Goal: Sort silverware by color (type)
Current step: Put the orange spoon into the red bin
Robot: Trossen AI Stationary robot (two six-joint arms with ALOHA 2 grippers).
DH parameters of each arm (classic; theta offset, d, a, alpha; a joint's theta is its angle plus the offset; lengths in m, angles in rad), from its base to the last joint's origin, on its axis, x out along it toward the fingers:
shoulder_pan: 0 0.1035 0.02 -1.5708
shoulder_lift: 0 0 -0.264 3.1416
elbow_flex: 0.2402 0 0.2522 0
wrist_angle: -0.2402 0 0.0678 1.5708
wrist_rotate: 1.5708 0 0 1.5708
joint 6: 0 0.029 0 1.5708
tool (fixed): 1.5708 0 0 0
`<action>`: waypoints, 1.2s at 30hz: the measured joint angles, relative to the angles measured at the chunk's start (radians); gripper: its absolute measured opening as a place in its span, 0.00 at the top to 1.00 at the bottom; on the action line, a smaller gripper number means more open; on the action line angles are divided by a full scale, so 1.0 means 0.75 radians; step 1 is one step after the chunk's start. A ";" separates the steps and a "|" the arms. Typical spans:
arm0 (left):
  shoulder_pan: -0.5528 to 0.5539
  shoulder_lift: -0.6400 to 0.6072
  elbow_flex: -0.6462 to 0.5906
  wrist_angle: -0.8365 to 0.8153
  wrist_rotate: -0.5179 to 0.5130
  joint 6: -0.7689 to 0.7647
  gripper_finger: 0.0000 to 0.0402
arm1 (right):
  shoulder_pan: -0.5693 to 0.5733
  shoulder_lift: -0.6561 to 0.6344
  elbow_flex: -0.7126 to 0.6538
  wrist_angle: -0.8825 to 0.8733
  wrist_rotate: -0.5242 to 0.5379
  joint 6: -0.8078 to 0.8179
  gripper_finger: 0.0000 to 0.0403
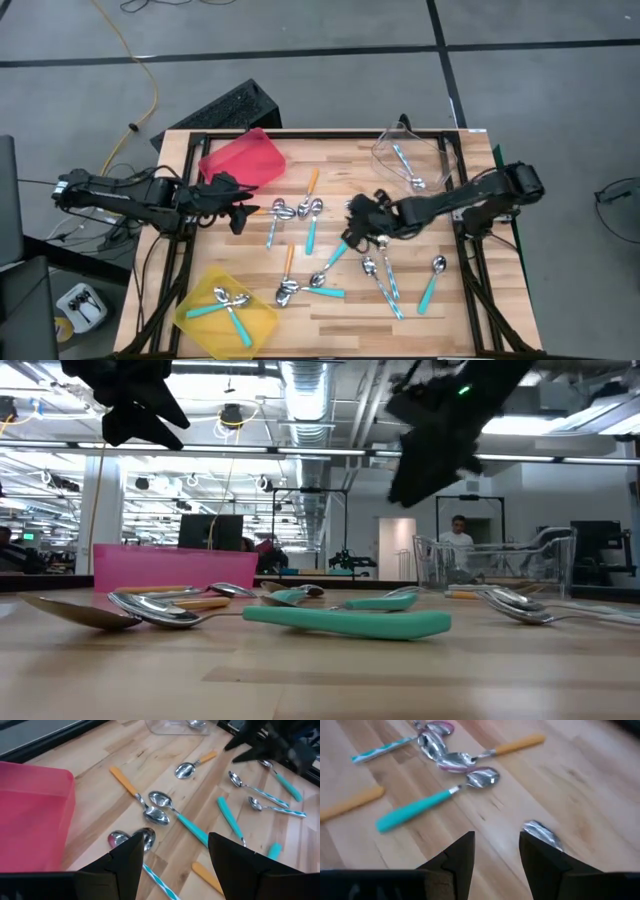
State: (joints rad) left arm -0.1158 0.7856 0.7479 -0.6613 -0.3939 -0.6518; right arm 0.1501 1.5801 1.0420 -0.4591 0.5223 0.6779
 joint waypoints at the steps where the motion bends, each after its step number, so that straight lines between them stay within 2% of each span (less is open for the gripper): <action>1: 0.000 0.000 0.000 0.002 0.000 -0.001 0.49 | -0.030 0.022 0.000 0.004 -0.038 -0.016 0.56; 5: 0.000 0.000 0.000 0.002 0.002 -0.001 0.49 | -0.157 0.064 0.001 -0.140 -0.193 -0.071 0.56; 9: 0.000 0.000 0.000 -0.002 0.005 -0.001 0.49 | -0.240 0.073 -0.011 -0.360 -0.194 -0.134 0.56; 11: 0.000 -0.001 0.000 -0.003 0.005 -0.001 0.49 | -0.270 0.064 -0.029 -0.399 -0.206 -0.185 0.56; 14: 0.000 -0.001 0.000 -0.003 0.004 0.001 0.49 | -0.299 0.037 -0.072 -0.371 -0.282 -0.249 0.56; 19: 0.000 -0.001 0.000 -0.003 -0.009 0.004 0.49 | -0.294 0.038 -0.110 -0.339 -0.294 -0.384 0.56; 25: 0.000 0.000 0.000 -0.003 -0.016 0.004 0.49 | -0.326 0.038 -0.162 -0.171 -0.408 -0.578 0.56; 36: 0.000 0.000 0.000 -0.003 -0.017 0.011 0.49 | -0.407 0.058 -0.165 -0.082 -0.466 -0.750 0.56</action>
State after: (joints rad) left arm -0.1158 0.7854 0.7479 -0.6636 -0.4067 -0.6435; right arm -0.1552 1.6234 0.9180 -0.5207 0.1727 0.1157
